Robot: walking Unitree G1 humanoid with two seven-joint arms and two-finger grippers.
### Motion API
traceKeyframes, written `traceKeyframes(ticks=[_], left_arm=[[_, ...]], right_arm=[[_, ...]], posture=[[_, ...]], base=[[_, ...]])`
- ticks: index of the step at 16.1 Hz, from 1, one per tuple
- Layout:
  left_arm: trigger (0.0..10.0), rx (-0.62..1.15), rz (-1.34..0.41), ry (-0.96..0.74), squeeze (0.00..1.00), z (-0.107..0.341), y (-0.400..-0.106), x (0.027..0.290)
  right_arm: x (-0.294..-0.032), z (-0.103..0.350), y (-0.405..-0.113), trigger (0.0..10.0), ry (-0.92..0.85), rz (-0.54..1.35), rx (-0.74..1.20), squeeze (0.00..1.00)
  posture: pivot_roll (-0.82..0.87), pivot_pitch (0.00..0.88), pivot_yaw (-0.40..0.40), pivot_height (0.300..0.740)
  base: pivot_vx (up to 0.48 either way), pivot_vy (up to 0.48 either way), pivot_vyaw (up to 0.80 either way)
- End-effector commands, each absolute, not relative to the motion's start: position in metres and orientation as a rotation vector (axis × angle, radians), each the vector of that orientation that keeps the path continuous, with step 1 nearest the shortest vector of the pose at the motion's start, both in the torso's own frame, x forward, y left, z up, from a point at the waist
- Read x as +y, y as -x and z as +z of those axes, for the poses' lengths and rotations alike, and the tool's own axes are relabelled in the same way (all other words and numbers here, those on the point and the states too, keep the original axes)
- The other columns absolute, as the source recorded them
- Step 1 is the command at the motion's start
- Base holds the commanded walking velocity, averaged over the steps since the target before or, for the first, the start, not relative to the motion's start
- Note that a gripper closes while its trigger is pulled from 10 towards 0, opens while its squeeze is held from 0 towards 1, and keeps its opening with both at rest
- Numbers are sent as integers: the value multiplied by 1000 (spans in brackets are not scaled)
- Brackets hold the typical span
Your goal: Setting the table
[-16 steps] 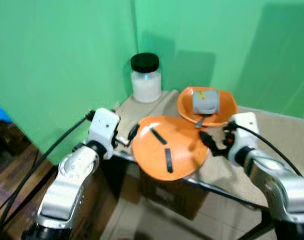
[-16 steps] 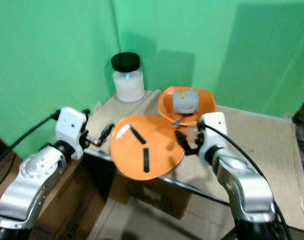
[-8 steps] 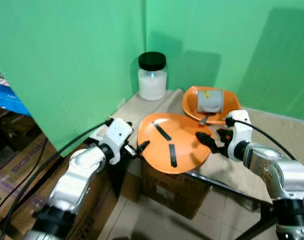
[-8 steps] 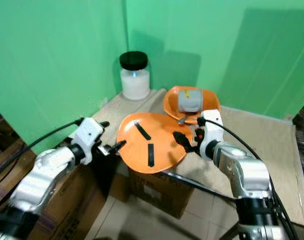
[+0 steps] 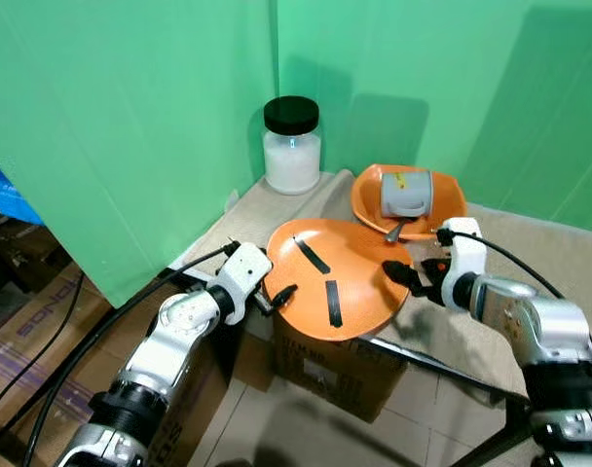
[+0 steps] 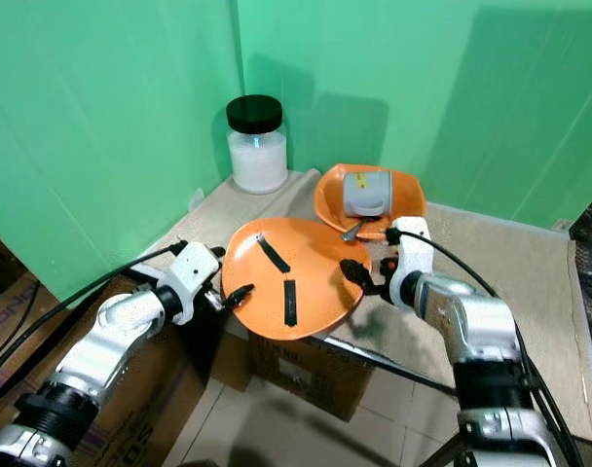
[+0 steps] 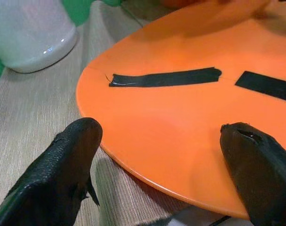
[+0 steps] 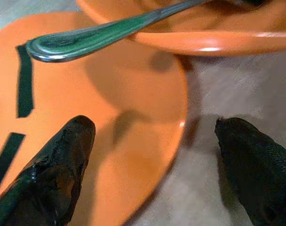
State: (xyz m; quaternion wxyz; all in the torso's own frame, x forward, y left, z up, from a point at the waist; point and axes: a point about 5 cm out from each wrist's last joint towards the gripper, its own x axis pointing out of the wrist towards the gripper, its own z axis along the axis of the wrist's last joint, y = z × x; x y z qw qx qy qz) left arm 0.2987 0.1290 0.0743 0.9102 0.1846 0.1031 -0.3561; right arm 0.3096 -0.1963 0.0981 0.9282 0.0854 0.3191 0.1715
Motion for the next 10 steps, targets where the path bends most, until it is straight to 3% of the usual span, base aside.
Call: traceKeyframes(ticks=[1, 10], left_arm=[[10000, 224, -751, -401, 0, 71, -298, 129], [10000, 230, -754, -407, 0, 60, -287, 130]], right_arm=[[-193, 98, -312, 10000, -241, 382, 670, 0], [-175, 85, -328, 10000, -319, 422, 749, 0]], posture=[[4, 0, 34, 740], [30, 0, 3, 740]], base=[[0, 0, 0], [0, 0, 0]])
